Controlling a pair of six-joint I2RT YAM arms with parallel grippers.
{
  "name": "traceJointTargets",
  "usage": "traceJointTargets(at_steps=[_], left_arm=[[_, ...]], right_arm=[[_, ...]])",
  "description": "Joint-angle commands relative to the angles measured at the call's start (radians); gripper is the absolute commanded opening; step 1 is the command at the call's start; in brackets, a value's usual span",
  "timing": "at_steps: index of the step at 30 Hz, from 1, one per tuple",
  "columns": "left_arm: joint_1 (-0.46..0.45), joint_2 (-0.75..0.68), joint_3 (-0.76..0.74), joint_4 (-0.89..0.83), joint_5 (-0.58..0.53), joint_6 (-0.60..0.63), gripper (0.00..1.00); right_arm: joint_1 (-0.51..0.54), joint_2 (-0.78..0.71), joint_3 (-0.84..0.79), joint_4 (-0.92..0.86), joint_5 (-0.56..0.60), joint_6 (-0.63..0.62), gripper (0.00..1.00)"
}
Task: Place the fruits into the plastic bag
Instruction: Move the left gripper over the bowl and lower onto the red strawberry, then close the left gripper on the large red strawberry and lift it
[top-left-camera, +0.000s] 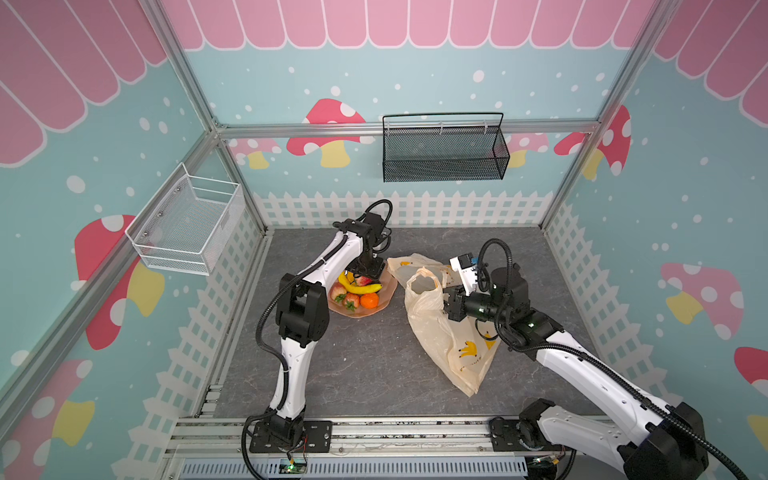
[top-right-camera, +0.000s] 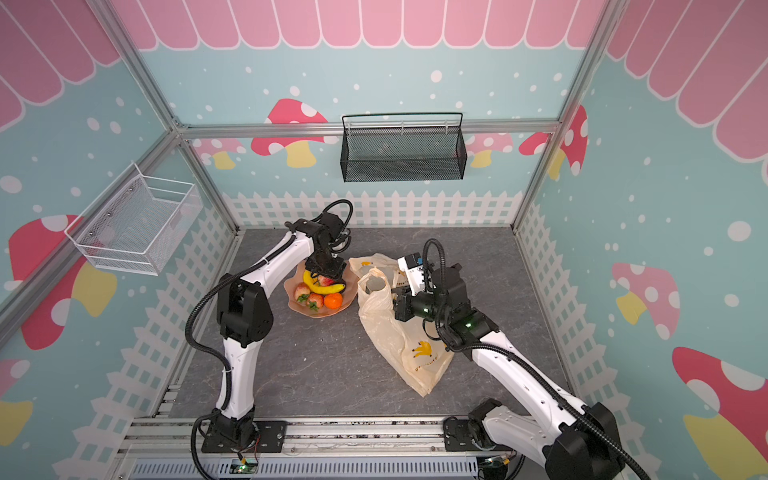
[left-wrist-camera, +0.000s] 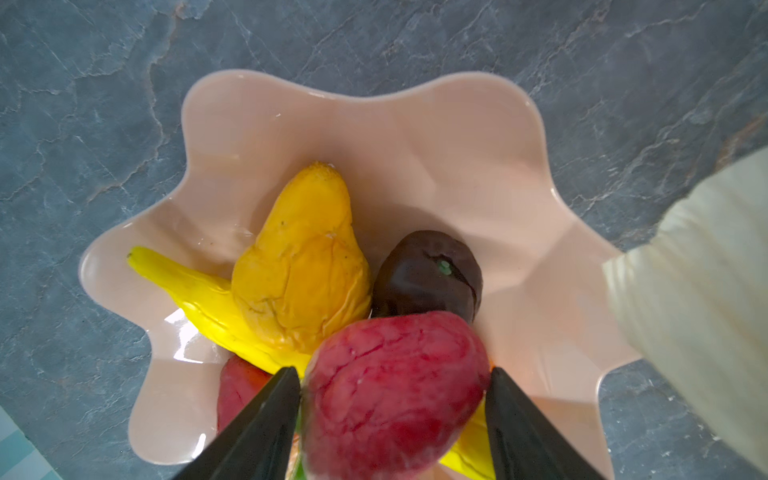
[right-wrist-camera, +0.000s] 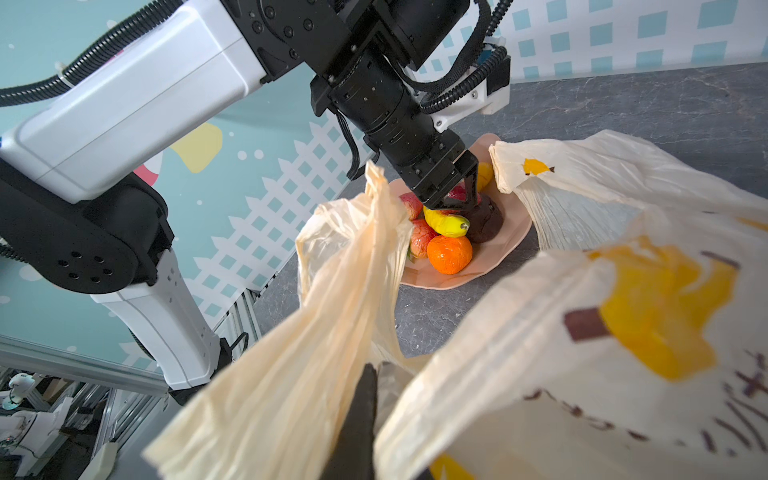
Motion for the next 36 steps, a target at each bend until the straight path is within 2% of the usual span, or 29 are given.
traceJointTargets(at_steps=[1,11,23,31,36], left_arm=[[0.004,-0.002,-0.020,-0.015,-0.019,0.003,0.71],[0.006,-0.011,-0.038,-0.014,-0.021,-0.012,0.71],[0.009,-0.039,-0.019,-0.009,-0.002,-0.022,0.55],[0.033,-0.140,0.019,-0.009,0.024,-0.078,0.53],[0.045,-0.222,0.048,0.006,0.082,-0.091,0.53]], right_arm=[[0.003,-0.004,0.008,-0.010,0.001,-0.018,0.00],[0.004,-0.012,0.005,-0.016,0.011,-0.018,0.00],[0.004,-0.016,0.007,-0.030,0.031,-0.015,0.00],[0.004,-0.023,0.008,-0.035,0.031,-0.015,0.00],[0.004,-0.026,0.005,-0.037,0.029,-0.013,0.00]])
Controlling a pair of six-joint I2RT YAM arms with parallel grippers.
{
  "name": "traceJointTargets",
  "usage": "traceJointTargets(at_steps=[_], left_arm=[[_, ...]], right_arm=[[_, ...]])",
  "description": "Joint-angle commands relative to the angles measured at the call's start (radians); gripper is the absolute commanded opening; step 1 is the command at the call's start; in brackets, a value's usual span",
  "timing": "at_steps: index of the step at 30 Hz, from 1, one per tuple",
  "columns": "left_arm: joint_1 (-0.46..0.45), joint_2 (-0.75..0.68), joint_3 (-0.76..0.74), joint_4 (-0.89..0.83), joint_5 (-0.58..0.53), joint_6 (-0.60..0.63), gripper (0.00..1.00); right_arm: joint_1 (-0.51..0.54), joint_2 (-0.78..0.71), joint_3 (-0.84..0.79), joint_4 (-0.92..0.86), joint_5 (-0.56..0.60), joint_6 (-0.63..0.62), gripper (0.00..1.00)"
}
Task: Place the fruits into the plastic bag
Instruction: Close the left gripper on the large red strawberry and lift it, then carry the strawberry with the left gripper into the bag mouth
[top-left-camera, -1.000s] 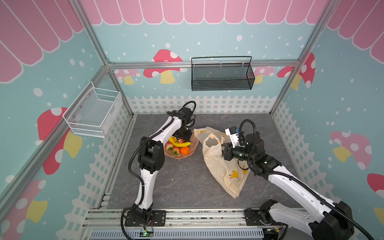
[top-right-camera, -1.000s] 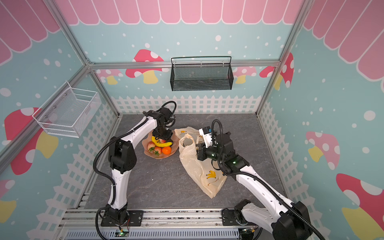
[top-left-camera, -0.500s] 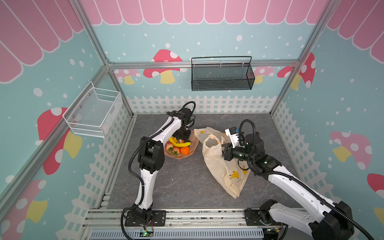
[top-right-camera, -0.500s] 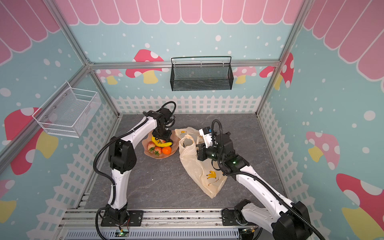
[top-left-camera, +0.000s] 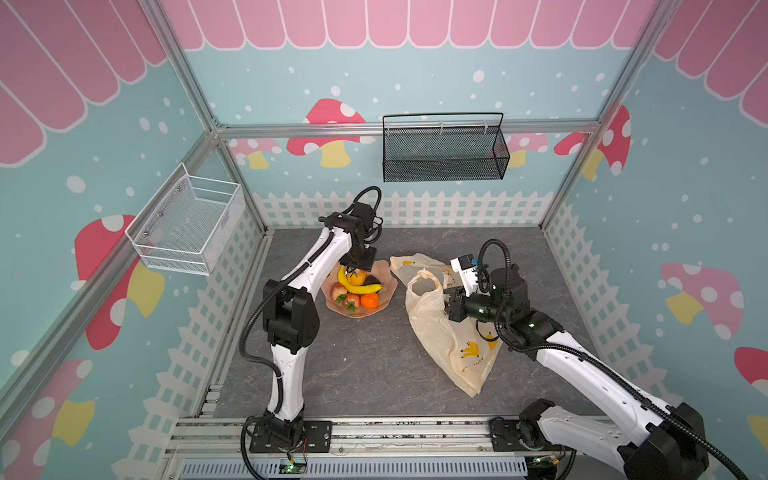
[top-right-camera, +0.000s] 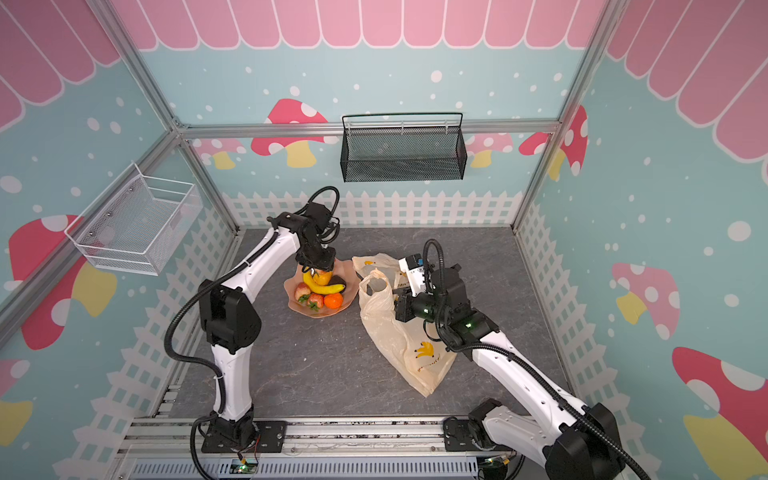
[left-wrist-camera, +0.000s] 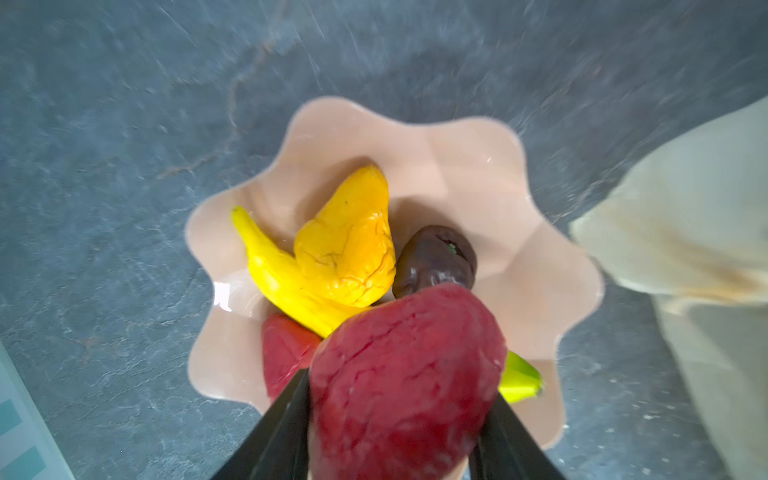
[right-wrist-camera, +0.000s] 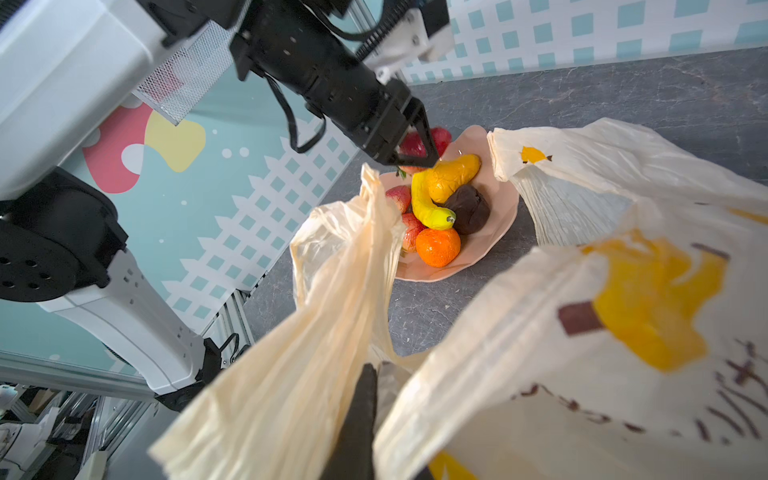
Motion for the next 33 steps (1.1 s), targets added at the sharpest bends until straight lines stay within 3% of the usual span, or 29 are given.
traceJointTargets(at_steps=[1,6,14,23,33], left_arm=[[0.005,-0.091,0.044,0.013,0.058,-0.013,0.53],[0.005,-0.165,0.027,0.062,0.146,0.026,0.52],[-0.001,-0.185,0.024,0.064,0.189,0.049,0.50],[-0.102,-0.218,-0.052,0.025,0.390,0.254,0.49],[-0.131,-0.198,-0.103,-0.028,0.511,0.294,0.50]], right_arm=[[0.004,-0.025,0.007,-0.005,0.002,-0.011,0.00],[0.003,-0.026,0.008,-0.008,0.000,-0.012,0.00],[0.003,-0.021,0.013,-0.008,-0.002,-0.012,0.00],[0.004,-0.019,0.009,-0.008,-0.003,-0.012,0.00],[0.003,0.001,0.029,-0.015,-0.011,-0.020,0.00]])
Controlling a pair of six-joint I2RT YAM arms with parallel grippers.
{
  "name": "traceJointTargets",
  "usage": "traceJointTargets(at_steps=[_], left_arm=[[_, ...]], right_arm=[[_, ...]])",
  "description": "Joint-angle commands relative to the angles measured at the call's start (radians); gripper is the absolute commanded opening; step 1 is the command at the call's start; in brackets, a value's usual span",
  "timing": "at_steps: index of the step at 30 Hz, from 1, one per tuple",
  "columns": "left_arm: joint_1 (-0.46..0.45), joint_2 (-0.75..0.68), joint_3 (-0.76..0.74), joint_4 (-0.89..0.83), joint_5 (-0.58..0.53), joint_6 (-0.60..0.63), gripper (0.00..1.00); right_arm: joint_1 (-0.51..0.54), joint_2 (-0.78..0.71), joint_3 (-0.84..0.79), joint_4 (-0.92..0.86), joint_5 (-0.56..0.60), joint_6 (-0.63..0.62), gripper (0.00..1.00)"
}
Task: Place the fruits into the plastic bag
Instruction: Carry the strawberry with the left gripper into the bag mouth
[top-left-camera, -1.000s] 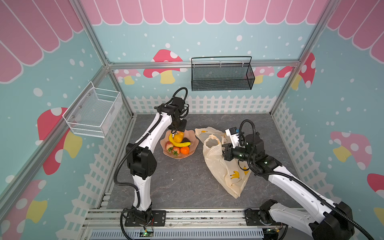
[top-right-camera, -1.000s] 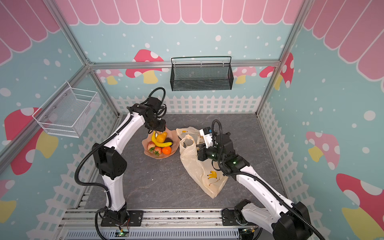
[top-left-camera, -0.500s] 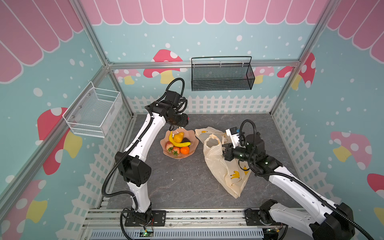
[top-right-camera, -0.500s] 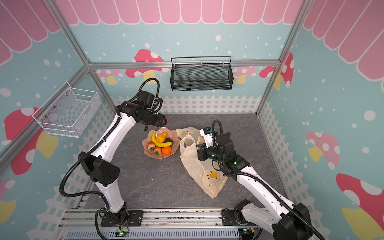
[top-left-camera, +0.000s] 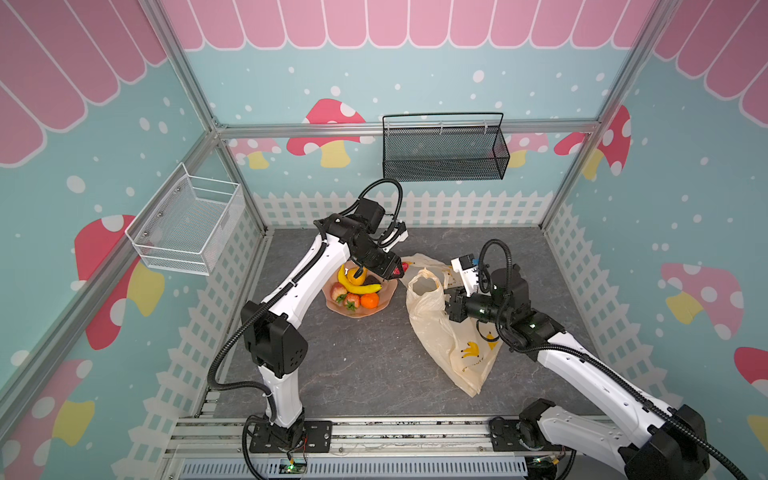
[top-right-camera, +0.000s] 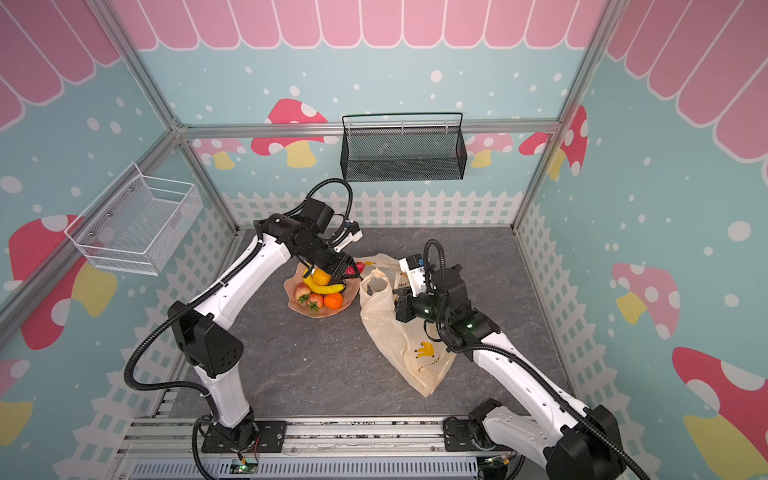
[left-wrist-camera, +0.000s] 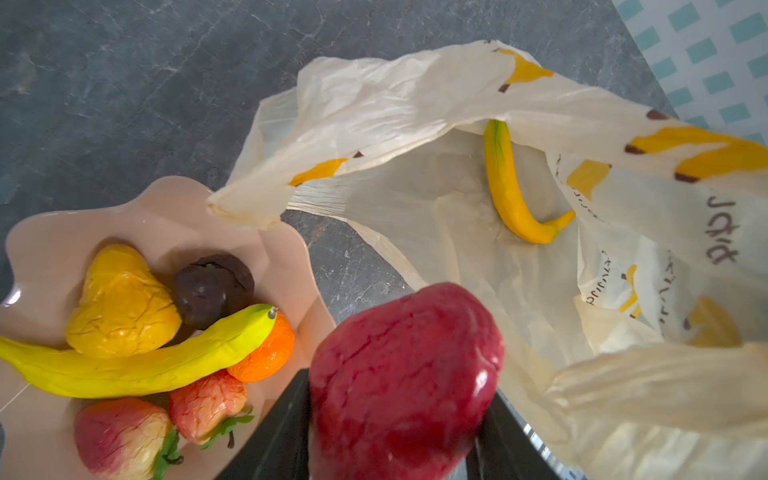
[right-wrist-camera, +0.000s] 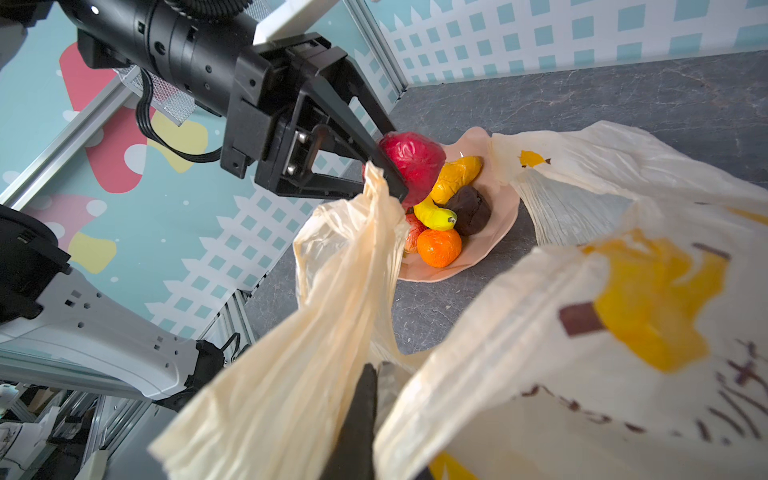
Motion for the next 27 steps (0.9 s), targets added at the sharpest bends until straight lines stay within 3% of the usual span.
traceJointTargets(at_steps=[1,8,20,27], left_arm=[[-0.008,-0.004,-0.011,-0.033,0.074,0.056,0.50],[-0.023,0.110,0.061,-0.034,0.077,0.021,0.49],[-0.048,0.316,0.250,-0.038,0.196,-0.068,0.47],[-0.082,0.360,0.244,-0.021,0.251,-0.125,0.45]], right_arm=[[0.003,0.009,0.029,-0.011,-0.011,-0.017,0.00],[0.003,0.012,0.036,-0.014,-0.016,-0.022,0.00],[0.003,0.017,0.027,-0.017,-0.016,-0.039,0.00],[0.004,0.025,0.022,-0.008,-0.019,-0.040,0.00]])
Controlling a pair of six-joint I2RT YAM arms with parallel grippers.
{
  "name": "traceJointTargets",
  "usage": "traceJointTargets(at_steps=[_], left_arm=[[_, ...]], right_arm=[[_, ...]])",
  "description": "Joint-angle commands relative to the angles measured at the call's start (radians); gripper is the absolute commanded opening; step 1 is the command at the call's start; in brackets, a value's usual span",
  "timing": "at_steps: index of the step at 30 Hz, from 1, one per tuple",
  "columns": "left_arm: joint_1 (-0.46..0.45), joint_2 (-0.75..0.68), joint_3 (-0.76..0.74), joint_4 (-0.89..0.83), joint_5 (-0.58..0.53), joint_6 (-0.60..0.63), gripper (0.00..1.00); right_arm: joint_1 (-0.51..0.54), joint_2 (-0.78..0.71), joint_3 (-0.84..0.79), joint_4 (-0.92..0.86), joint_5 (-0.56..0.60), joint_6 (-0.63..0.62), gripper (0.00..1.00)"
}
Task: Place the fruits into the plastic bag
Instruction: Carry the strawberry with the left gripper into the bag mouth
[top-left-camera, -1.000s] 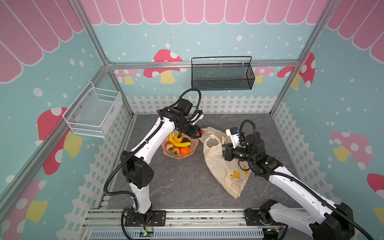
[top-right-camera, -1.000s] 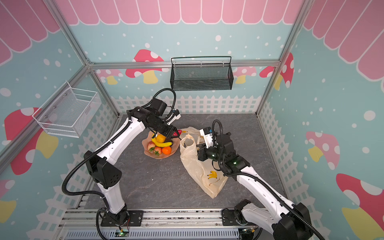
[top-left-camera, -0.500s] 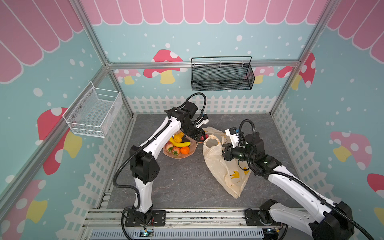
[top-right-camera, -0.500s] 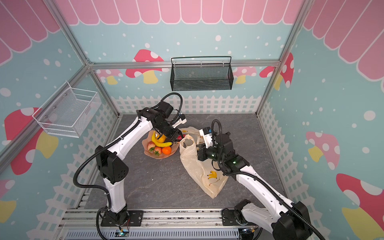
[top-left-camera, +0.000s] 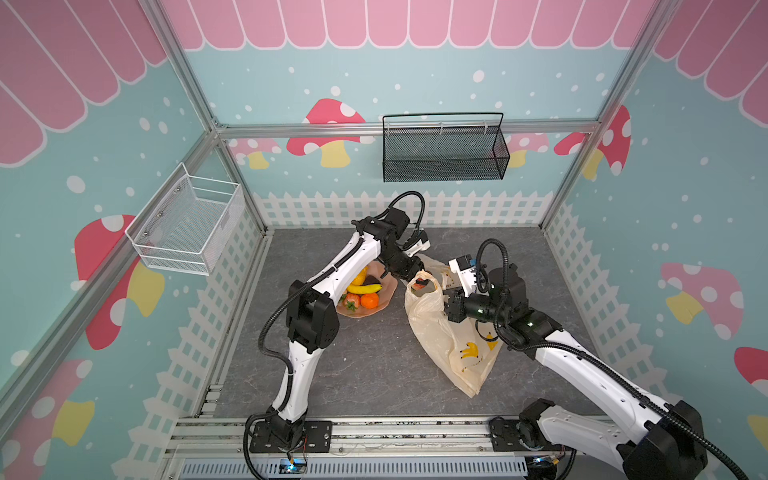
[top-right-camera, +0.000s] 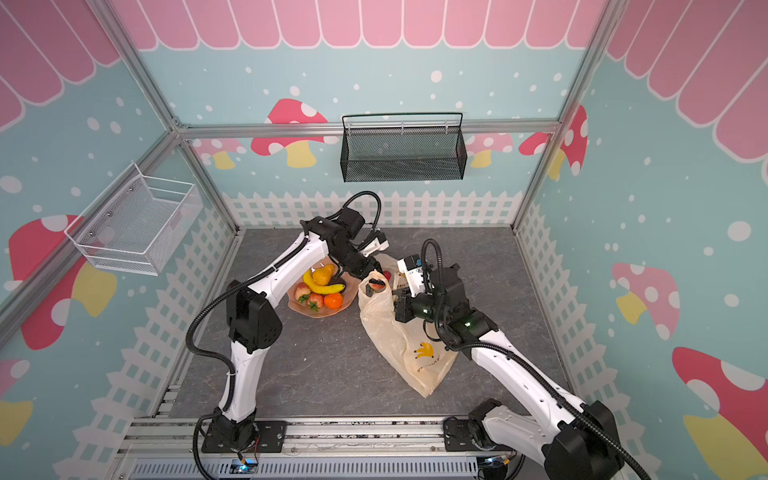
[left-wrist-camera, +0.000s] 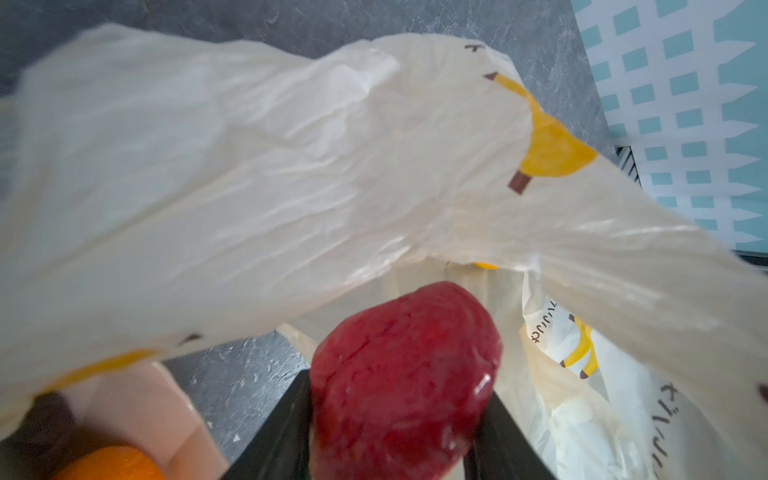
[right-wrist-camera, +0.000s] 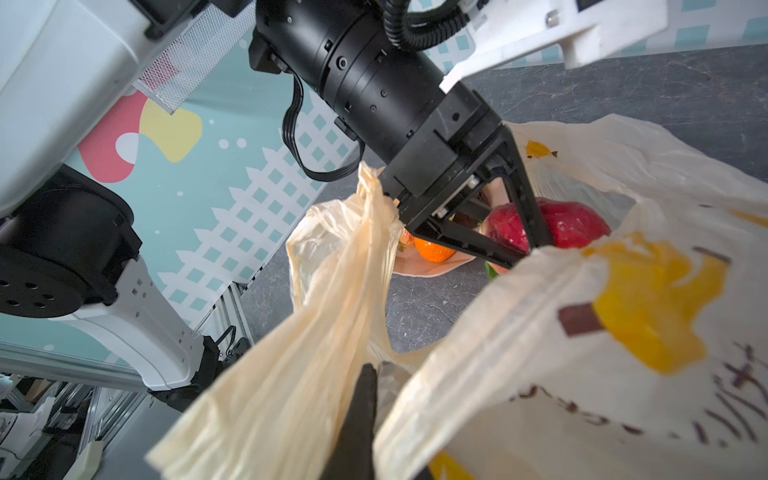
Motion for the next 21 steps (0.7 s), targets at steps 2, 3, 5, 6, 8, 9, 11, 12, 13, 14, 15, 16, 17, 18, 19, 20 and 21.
traceJointTargets(at_steps=[2,3,5,6,8,9,11,12,13,14,15,16,17,18,19,20,21], left_arm=[[-0.024,0.015,-0.017,0.002,0.057,-0.028,0.45],[-0.026,0.011,-0.034,0.009,0.062,-0.032,0.45],[-0.029,-0.001,-0.073,0.025,0.065,-0.045,0.45],[-0.032,-0.007,-0.093,0.030,0.070,-0.050,0.45],[-0.033,-0.022,-0.133,0.032,0.070,-0.050,0.44],[-0.032,-0.032,-0.155,0.034,0.073,-0.052,0.44],[-0.035,-0.052,-0.205,0.049,0.094,-0.053,0.44],[-0.040,-0.062,-0.228,0.063,0.103,-0.055,0.45],[-0.046,-0.068,-0.246,0.074,0.106,-0.055,0.47],[-0.050,-0.069,-0.256,0.077,0.108,-0.055,0.49],[-0.053,-0.069,-0.261,0.080,0.108,-0.058,0.52],[-0.054,-0.065,-0.263,0.083,0.105,-0.067,0.54],[-0.056,-0.062,-0.263,0.086,0.106,-0.076,0.55],[-0.057,-0.060,-0.261,0.090,0.107,-0.082,0.56],[-0.060,-0.058,-0.258,0.093,0.109,-0.085,0.57],[-0.062,-0.057,-0.257,0.092,0.111,-0.084,0.58],[-0.062,-0.057,-0.256,0.092,0.110,-0.083,0.60]], right_arm=[[0.003,0.005,0.018,0.003,-0.012,-0.017,0.00],[0.003,0.005,0.017,0.004,-0.010,-0.016,0.00],[0.004,0.007,0.016,0.007,-0.009,-0.015,0.00],[0.004,0.006,0.016,0.007,-0.007,-0.014,0.00],[0.003,0.007,0.017,0.009,-0.006,-0.013,0.00],[0.004,0.007,0.018,0.009,-0.004,-0.013,0.00],[0.003,0.006,0.020,0.009,-0.001,-0.012,0.00],[0.004,0.009,0.021,0.010,-0.002,-0.012,0.00],[0.003,0.011,0.024,0.011,-0.002,-0.012,0.00],[0.004,0.014,0.025,0.011,-0.005,-0.011,0.00],[0.004,0.016,0.027,0.012,-0.005,-0.010,0.00],[0.004,0.018,0.029,0.014,-0.005,-0.007,0.00],[0.004,0.020,0.030,0.017,-0.005,-0.006,0.00],[0.004,0.021,0.031,0.020,-0.006,-0.004,0.00],[0.003,0.024,0.033,0.021,-0.007,-0.003,0.00],[0.003,0.027,0.035,0.022,-0.007,-0.003,0.00],[0.003,0.030,0.037,0.022,-0.007,-0.003,0.00]])
